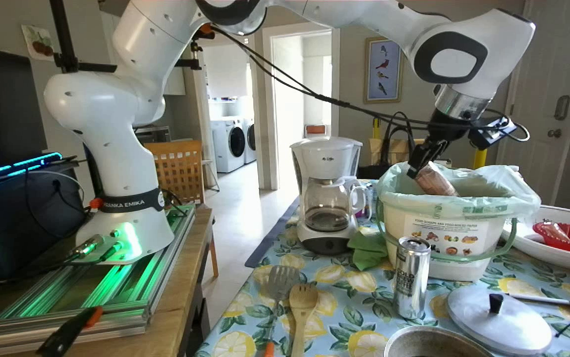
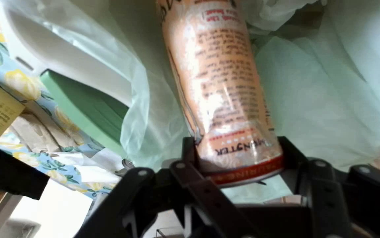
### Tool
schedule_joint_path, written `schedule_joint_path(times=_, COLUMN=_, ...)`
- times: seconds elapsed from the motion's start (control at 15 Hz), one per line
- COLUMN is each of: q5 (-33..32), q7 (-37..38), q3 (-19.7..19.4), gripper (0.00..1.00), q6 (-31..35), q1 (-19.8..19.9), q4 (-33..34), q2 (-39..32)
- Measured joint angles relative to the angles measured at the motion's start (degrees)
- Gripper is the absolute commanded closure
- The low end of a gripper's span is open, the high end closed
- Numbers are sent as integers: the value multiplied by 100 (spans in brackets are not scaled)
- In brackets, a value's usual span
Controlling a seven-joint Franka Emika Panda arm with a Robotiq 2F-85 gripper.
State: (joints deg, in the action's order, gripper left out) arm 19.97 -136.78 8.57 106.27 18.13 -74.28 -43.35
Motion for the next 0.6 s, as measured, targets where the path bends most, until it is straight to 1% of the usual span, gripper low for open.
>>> schedule_joint_path(times=0.2, q5=128, q7=25, q3=-11, gripper=63, q6=-47, q1=47, q4=-73, q2=246)
schedule_joint_path(times=0.6, q5=522, q7=27, q3=-54, gripper=63, q6=-458, q1=181, q4=-335, q2=810)
